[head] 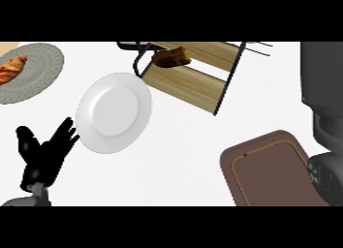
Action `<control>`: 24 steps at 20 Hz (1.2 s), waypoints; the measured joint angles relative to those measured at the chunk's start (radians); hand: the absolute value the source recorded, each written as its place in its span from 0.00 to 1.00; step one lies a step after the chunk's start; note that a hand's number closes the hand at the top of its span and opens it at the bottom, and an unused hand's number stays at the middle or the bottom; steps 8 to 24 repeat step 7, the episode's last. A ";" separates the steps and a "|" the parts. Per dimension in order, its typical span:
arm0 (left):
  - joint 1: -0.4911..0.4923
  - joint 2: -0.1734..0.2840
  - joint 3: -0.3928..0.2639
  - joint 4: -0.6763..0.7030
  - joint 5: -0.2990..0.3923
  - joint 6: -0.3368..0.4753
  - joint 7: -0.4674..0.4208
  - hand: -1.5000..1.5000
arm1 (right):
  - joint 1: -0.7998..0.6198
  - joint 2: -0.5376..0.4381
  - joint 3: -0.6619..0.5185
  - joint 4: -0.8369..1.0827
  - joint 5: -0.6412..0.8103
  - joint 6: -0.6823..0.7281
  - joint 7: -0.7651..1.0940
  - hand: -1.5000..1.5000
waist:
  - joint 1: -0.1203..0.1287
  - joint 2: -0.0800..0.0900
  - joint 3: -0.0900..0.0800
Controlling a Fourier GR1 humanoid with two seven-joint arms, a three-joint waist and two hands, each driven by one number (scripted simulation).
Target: Pick the sweet potato from the tray and place it in the tiered shelf
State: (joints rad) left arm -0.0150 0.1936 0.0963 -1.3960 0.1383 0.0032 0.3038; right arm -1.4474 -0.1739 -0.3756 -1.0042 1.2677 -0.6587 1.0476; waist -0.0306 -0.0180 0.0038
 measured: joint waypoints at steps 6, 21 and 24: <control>0.019 0.004 0.011 -0.009 0.008 -0.007 -0.005 0.50 | 0.143 -0.002 -0.016 -0.320 -0.040 0.106 0.041 0.00 | -0.013 -0.004 0.000; 0.020 0.001 0.009 -0.007 0.003 -0.004 -0.011 0.50 | 0.163 -0.003 -0.013 -0.375 -0.049 0.137 0.049 0.00 | -0.013 -0.004 0.000; 0.020 0.001 0.009 -0.007 0.003 -0.004 -0.011 0.50 | 0.163 -0.003 -0.013 -0.375 -0.049 0.137 0.049 0.00 | -0.013 -0.004 0.000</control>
